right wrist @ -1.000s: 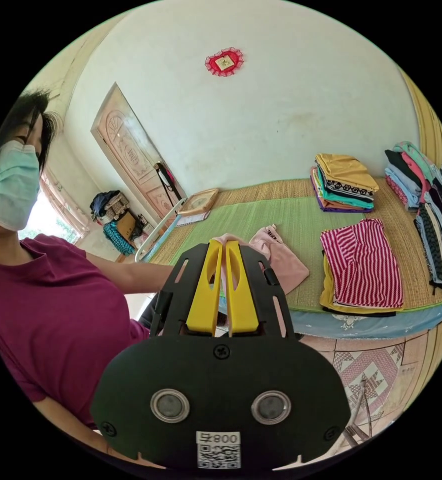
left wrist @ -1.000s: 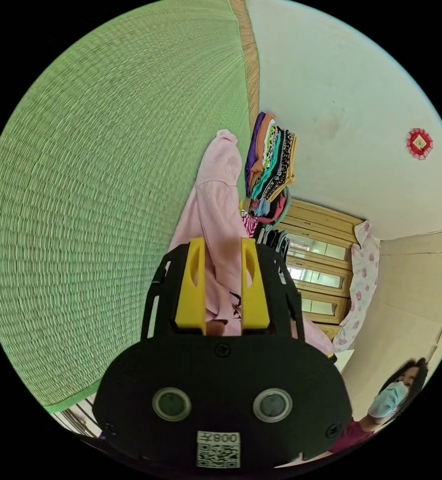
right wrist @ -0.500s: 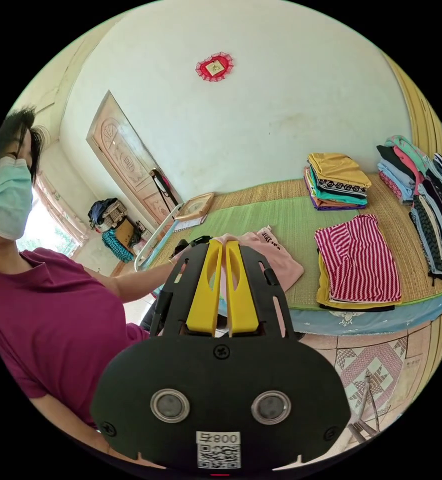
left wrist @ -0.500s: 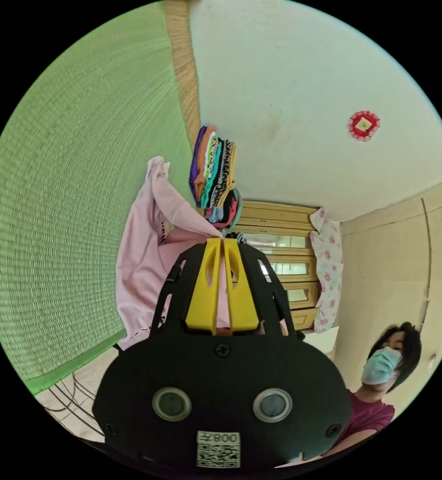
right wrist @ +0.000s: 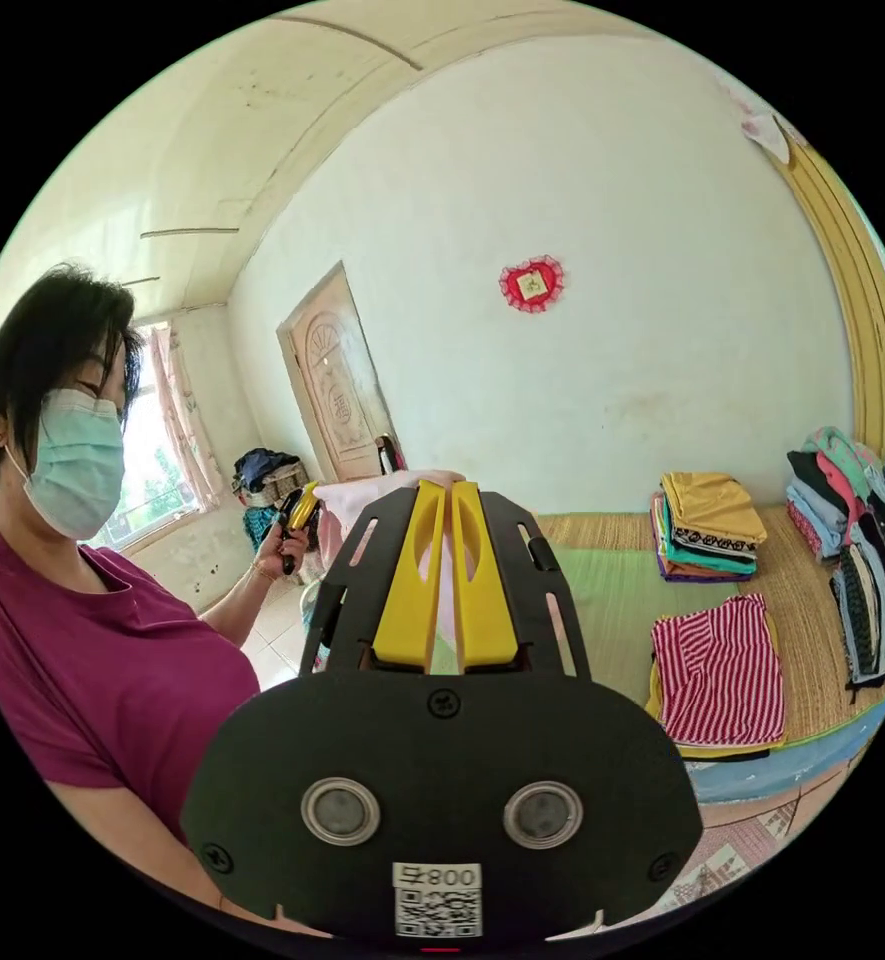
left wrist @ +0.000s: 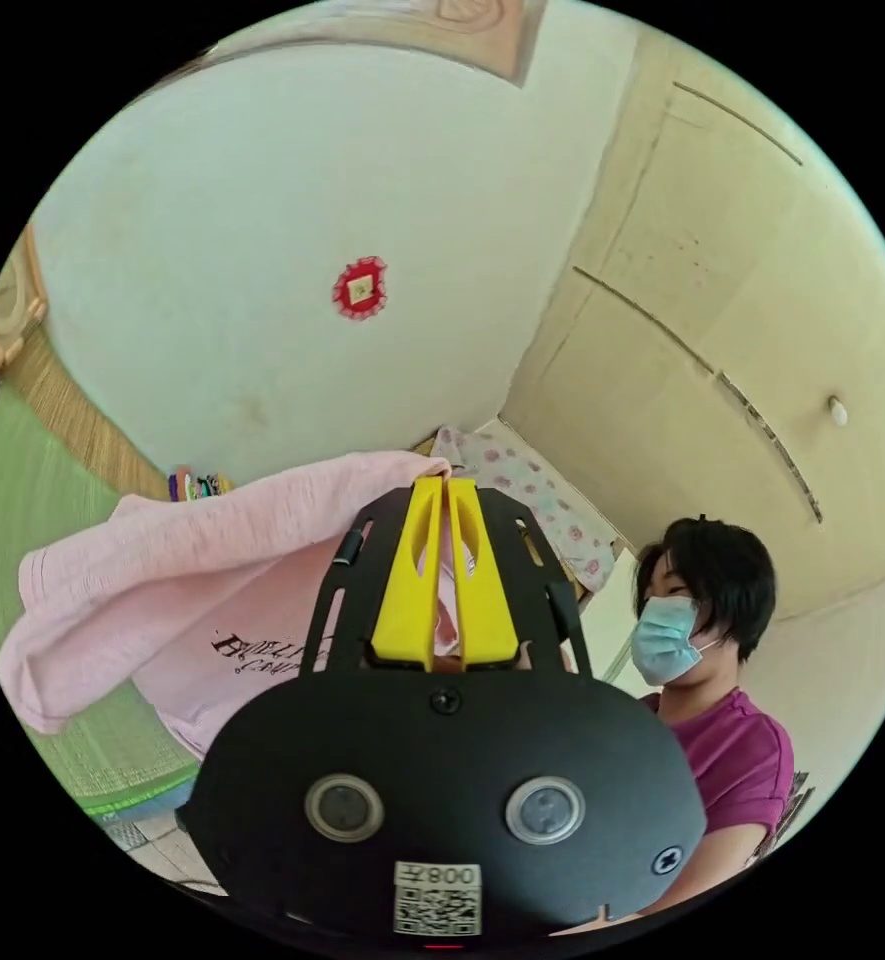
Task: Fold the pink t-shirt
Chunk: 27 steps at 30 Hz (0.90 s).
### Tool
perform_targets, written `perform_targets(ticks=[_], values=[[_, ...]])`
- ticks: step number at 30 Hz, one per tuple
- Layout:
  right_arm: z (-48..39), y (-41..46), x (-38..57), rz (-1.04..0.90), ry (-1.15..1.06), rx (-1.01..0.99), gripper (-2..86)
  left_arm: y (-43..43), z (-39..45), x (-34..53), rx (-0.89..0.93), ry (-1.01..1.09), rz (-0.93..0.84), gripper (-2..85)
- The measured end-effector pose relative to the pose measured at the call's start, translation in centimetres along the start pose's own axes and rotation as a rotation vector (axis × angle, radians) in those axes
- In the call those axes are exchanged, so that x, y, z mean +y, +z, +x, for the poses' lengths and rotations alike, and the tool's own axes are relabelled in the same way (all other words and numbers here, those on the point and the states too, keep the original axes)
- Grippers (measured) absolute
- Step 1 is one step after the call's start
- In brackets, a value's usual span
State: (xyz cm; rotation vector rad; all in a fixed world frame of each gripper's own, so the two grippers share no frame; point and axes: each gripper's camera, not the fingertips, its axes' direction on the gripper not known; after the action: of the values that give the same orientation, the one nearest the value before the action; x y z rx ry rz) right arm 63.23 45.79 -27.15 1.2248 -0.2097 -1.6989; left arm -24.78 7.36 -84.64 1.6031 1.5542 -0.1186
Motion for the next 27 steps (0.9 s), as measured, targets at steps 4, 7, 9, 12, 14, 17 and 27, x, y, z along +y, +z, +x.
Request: perform_targets(ticks=[4,7,9,12,14,17,27], values=[[-3.0,-3.1,-0.6,0.07,-0.078,-0.02,0.6,-3.2,10.7,-1.2,0.045,0.176,0.017,0.7],[-5.3,-6.0,-0.7,0.137,-0.134,-0.049,0.6,-5.4,17.6,-1.3,0.069,0.296,0.028,0.7],[-7.0,-8.1,-0.7,0.182,-0.176,-0.068,0.6,-6.7,21.6,-1.1,0.081,0.371,0.036,0.7],[-8.8,-10.4,-0.4,0.223,-0.225,-0.082,0.6,-9.0,28.0,-0.4,0.078,0.496,0.057,0.6],[-9.8,-11.5,0.0,0.244,-0.251,-0.095,0.6,-10.7,32.2,0.4,0.061,0.581,0.072,0.6],[-11.1,-12.8,0.8,0.27,-0.286,-0.106,0.6,-12.9,36.3,1.6,0.055,0.655,0.096,0.6],[-12.9,-11.3,3.7,0.226,-0.338,-0.116,0.6,-18.2,41.7,4.5,-0.035,0.731,0.137,0.5]])
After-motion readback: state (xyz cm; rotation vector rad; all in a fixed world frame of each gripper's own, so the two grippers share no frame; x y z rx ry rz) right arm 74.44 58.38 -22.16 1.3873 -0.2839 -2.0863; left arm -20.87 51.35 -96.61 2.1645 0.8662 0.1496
